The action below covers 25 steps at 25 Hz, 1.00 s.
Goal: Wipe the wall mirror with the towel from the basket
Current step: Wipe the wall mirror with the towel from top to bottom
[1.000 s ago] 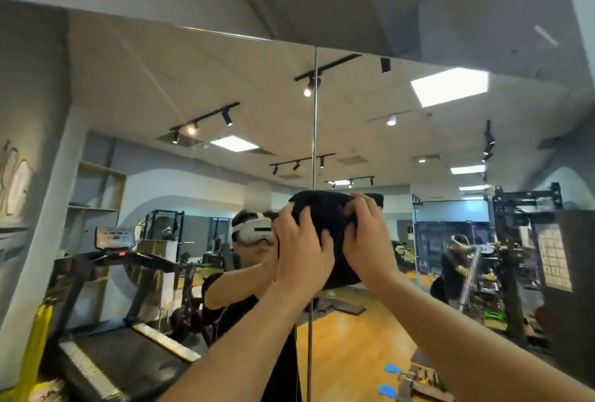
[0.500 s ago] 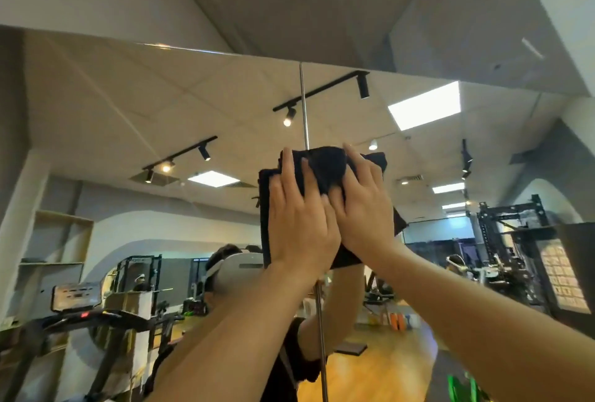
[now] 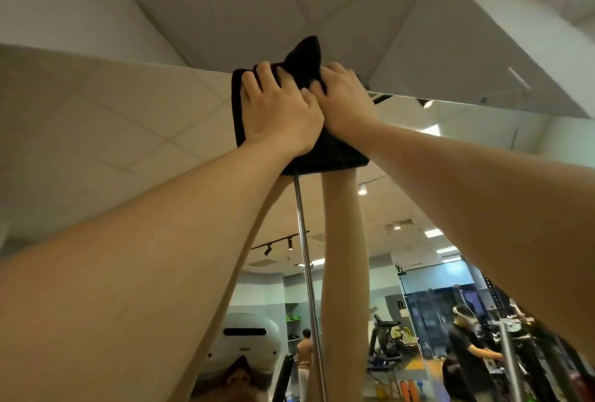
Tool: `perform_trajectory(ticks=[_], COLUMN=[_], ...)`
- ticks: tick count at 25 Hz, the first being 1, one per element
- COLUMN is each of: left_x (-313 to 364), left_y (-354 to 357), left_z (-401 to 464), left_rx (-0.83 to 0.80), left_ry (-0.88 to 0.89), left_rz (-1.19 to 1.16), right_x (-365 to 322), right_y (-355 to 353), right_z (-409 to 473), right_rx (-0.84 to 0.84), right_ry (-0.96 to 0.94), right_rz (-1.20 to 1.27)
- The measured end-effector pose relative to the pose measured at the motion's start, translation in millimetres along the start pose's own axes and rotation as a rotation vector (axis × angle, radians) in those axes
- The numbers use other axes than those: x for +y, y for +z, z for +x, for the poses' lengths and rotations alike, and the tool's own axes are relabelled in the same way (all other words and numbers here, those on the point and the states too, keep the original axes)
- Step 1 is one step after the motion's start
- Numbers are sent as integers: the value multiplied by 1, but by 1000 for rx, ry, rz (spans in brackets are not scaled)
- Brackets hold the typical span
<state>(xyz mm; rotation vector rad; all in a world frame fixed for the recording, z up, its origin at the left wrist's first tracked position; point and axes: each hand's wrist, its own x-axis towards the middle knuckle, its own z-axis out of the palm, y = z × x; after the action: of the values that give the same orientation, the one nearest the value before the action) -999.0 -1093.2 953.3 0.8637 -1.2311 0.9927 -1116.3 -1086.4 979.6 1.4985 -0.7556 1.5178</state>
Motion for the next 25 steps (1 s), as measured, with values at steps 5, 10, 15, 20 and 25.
perform_trajectory(ticks=[5, 10, 15, 20, 25], left_x=[27, 65, 122, 197, 274], left_y=[14, 27, 51, 83, 118], left_z=[10, 9, 4, 0, -11], left_rx=[8, -6, 3, -2, 8], left_ry=[-29, -48, -23, -18, -24], left_rz=[28, 59, 69, 73, 49], right_x=[28, 63, 121, 195, 272], right_y=[-7, -21, -47, -79, -112], right_z=[10, 11, 2, -3, -15], right_rx=[38, 69, 74, 97, 109], right_ry=[9, 14, 18, 27, 19], right_rz=[39, 62, 73, 72, 83])
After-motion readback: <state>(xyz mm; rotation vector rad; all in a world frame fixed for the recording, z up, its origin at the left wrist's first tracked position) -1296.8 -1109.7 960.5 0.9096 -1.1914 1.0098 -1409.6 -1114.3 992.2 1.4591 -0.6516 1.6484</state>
